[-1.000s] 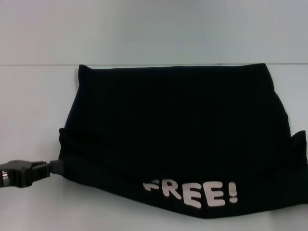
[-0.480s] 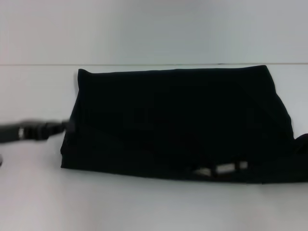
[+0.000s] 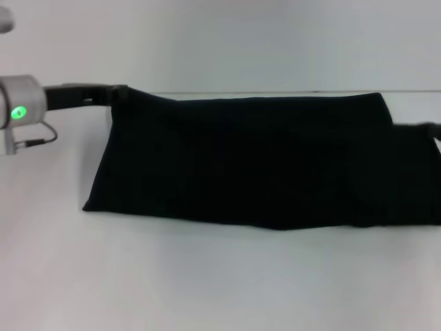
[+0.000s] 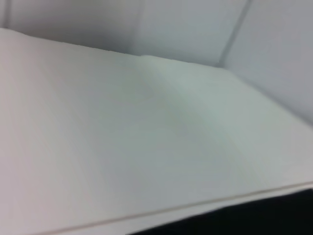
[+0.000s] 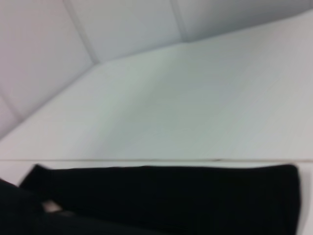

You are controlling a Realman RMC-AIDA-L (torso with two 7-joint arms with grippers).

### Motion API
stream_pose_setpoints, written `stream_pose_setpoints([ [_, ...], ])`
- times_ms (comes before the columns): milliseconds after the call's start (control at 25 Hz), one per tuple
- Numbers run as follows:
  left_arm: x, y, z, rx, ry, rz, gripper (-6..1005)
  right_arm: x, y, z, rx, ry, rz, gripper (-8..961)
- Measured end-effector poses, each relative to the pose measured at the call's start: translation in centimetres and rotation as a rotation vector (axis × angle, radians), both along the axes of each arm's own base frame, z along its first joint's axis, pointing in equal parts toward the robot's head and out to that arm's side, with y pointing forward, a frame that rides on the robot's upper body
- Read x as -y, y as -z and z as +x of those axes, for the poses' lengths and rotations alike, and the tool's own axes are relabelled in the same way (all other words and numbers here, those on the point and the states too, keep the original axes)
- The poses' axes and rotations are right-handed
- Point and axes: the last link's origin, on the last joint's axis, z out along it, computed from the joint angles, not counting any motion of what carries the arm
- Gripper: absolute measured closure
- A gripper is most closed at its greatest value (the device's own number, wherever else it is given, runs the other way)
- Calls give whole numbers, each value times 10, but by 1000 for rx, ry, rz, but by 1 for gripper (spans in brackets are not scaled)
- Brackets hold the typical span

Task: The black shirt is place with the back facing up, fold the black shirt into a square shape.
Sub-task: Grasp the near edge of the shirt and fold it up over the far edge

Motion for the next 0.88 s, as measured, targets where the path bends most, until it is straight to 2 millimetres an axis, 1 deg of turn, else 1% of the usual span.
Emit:
stream_pose_setpoints([
  [120, -14, 9, 0, -79, -42, 73, 999, -25, 12, -10, 50, 44, 16, 955],
  [240, -19, 15, 0, -125, -58, 115, 998, -45, 26, -22, 90, 80, 40, 955],
  [480, -22, 16, 0, -150, -65, 139, 998, -68, 42, -46, 122, 82, 91, 954],
  [720, -29, 7, 3, -166, -67, 184, 997, -87, 40, -65, 164, 68, 145, 954],
  [880, -36, 0, 6, -184, -69, 222, 997, -97, 32, -74, 183, 55, 171, 953],
])
